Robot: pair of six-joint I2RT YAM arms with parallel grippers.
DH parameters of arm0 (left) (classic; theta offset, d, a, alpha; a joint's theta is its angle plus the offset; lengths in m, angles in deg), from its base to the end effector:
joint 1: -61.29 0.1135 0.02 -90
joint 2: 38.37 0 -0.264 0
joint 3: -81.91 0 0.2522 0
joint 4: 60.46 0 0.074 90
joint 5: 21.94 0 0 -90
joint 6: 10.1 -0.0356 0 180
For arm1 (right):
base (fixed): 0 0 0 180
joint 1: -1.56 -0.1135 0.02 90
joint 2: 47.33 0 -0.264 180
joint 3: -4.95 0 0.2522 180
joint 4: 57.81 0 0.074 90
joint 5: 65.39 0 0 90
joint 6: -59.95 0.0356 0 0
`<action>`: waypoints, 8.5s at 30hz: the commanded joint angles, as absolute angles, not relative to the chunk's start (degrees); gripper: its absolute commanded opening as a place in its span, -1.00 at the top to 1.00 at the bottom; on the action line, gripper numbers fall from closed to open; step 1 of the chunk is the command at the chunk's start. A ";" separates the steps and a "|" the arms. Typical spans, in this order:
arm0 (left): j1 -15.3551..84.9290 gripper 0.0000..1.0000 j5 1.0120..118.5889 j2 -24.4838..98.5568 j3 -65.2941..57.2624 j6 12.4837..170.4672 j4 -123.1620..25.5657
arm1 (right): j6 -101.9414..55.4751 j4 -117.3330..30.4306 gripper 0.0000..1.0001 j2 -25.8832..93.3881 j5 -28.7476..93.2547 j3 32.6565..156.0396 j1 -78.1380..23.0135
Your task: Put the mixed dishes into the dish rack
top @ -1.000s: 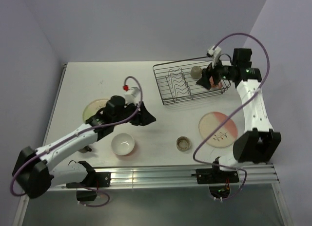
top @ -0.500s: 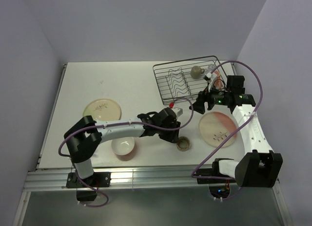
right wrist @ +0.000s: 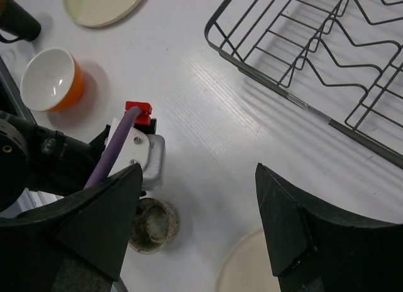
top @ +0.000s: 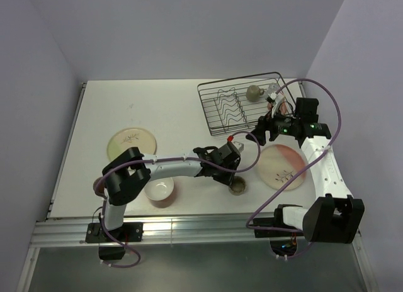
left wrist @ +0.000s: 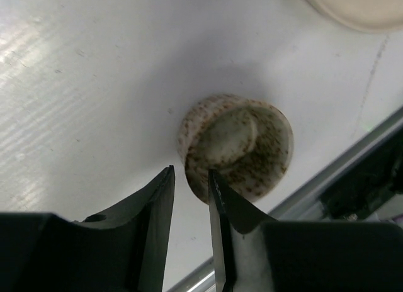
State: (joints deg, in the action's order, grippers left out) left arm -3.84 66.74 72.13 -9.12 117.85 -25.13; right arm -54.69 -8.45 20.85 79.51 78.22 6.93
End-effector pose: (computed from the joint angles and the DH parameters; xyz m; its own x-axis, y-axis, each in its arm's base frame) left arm 0.1731 -0.3754 0.1872 -0.8322 0.3334 -0.4430 0.5083 0.7780 -0.3693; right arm 0.2424 0.0065 0.3150 -0.4110 -0.2022 -0.8890 -0.7710 0.5974 0.2206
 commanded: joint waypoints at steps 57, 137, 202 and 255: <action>32.72 0.99 35.19 25.00 29.31 134.37 -102.58 | 60.56 -106.36 -0.58 29.84 80.87 70.39 -19.52; 36.50 -0.34 49.60 -3.38 34.22 116.11 -52.32 | -60.08 7.72 1.00 58.83 38.80 126.80 -3.62; 36.50 -0.34 51.71 -5.67 35.11 116.46 -47.49 | -66.00 3.68 -0.78 85.57 25.84 144.13 -1.42; 63.66 -0.09 84.59 21.48 21.13 136.85 9.47 | -48.77 -13.02 -0.66 42.06 84.47 94.57 -18.04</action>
State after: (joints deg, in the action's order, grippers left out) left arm 62.54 88.27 20.50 20.65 140.76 13.38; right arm -50.12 -9.17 46.21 81.93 95.53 -19.36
